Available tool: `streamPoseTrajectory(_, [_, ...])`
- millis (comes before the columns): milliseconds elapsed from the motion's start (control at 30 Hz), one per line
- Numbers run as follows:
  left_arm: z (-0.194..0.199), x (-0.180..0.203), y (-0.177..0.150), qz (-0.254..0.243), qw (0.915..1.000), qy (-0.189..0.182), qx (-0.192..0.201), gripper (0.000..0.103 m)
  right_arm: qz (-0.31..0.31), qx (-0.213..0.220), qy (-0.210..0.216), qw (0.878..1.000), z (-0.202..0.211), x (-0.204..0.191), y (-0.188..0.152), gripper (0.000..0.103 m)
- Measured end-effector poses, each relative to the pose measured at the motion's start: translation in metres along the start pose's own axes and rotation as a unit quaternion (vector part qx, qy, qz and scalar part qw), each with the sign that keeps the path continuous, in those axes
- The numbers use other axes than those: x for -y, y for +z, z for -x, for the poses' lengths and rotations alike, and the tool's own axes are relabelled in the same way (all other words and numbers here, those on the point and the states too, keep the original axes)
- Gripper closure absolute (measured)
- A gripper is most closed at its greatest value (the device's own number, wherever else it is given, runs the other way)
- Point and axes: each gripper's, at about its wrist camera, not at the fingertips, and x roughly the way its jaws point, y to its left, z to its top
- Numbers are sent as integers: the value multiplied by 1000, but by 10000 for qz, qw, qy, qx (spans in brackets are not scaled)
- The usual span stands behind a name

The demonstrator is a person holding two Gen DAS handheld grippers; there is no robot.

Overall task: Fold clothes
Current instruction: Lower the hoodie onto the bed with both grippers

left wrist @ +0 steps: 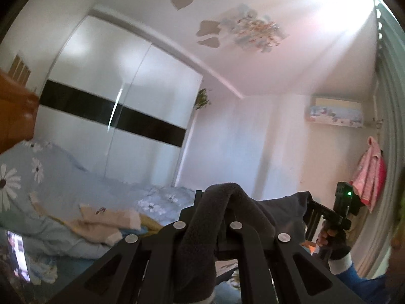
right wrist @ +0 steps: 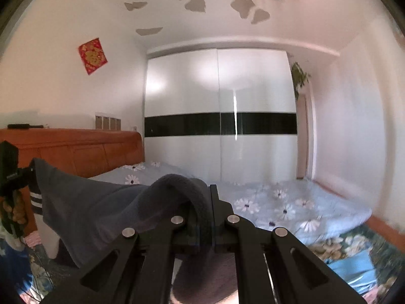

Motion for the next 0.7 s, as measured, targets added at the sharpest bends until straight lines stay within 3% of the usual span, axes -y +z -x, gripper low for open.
streamPoseTrajectory(300, [-25,-15,23,253,9987,-300,-332,97,-207,-249,18,9995,-19,21,8,97])
streamPoseTrajectory(433, [-103,-69,-21,936,9874,102,-1275,97,-591,-1338,-98,9892,-89,55,-46,97])
streamPoseTrajectory(567, [-192,-149,-104,1920,9520,732,-2270,97,-1095,-2512,-178,9616,-168,92,-135,97])
streamPoseTrajectory(700, [-261,-225,-199,3003,8938,1295,-3069,97,-1479,-3417,-238,9278,-235,116,-223,97])
